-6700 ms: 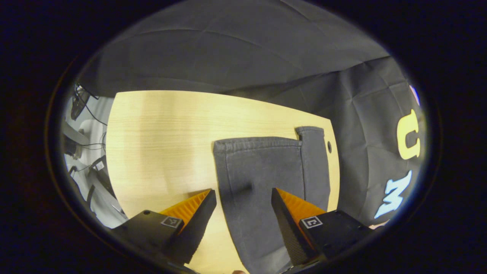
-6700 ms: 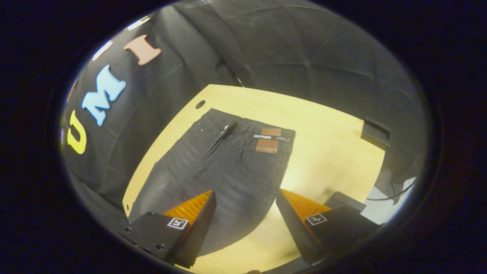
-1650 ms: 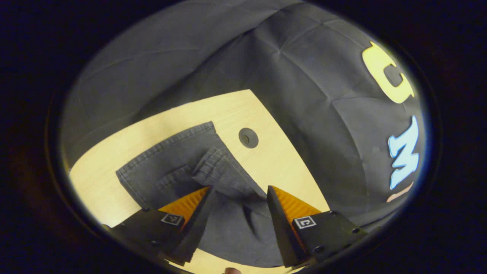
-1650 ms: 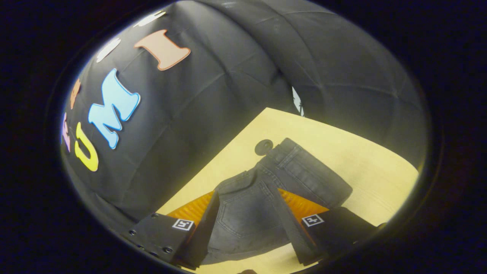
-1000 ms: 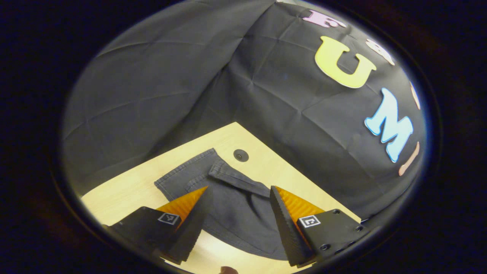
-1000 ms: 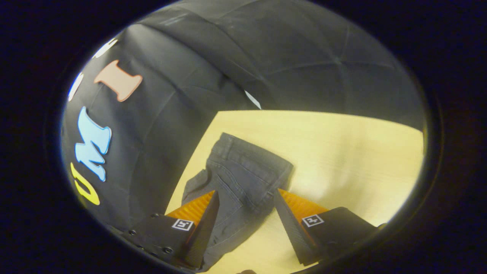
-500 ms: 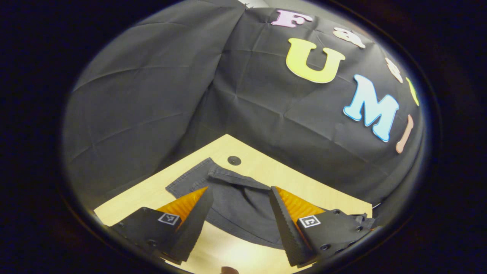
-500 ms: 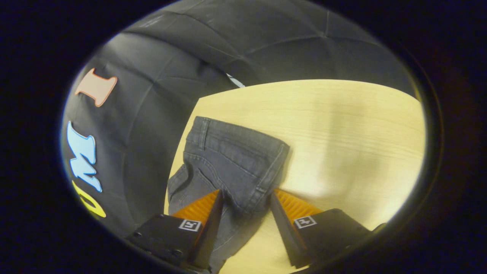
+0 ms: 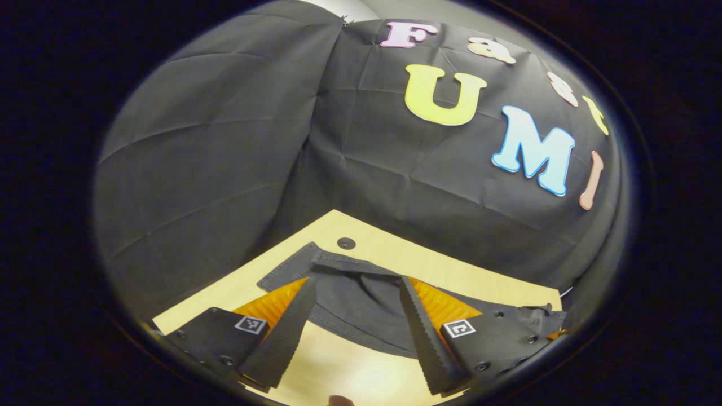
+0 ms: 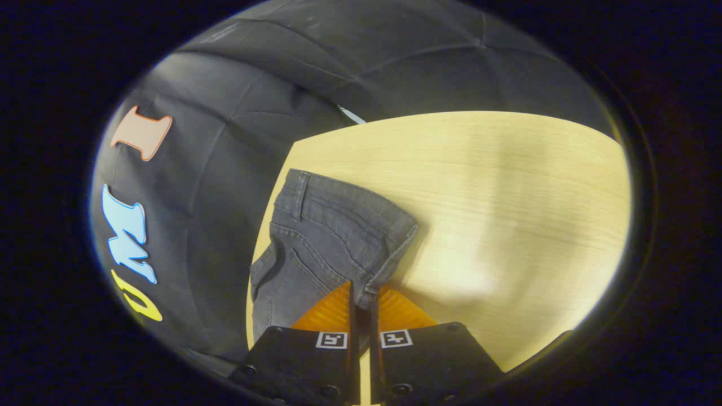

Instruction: Grasp the waist and the cuffs of the jeans and fold them to make the two legs overlap; first hold the waist and fold one-third of the jeans toward the cuffs, then hold the cuffs and fold the remaining one-third in the same direction to finish folding.

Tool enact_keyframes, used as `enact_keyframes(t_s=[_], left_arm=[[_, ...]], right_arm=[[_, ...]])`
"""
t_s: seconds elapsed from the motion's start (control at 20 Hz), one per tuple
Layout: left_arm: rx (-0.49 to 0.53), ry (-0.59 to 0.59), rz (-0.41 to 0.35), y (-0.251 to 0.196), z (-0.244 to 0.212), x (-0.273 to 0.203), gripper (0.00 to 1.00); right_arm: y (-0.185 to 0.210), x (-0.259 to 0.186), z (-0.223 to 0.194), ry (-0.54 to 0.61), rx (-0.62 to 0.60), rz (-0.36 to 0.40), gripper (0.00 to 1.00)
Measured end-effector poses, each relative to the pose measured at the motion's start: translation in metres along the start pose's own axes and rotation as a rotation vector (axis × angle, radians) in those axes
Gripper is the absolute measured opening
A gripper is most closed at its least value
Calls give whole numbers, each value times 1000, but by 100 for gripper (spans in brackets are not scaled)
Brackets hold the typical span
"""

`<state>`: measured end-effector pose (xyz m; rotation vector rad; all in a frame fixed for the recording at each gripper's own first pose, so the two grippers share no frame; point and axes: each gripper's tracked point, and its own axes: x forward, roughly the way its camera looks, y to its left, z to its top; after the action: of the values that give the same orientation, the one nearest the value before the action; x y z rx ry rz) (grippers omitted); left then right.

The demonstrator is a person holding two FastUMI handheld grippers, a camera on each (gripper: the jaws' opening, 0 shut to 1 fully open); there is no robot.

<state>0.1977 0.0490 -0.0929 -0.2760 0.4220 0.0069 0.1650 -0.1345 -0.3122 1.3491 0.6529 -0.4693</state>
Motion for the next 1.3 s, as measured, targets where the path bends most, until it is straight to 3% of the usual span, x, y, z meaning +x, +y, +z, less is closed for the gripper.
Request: enact_keyframes(t_s=[0.4,0.75,1.0,1.3], left_arm=[[54,-20,-36,-19,-8,-27,98],[58,-1,-118,-55,-24,-57,98],[64,10,-174,-86,-33,-67,98],[52,13,-198,-95,-32,-71,98]], right_arm=[[24,-81,32,-149,-159,138,5],[49,-183,48,-289,-283,339,5],[96,-234,6,-359,-505,437,4],[179,-256,-89,-410,-820,590,4]])
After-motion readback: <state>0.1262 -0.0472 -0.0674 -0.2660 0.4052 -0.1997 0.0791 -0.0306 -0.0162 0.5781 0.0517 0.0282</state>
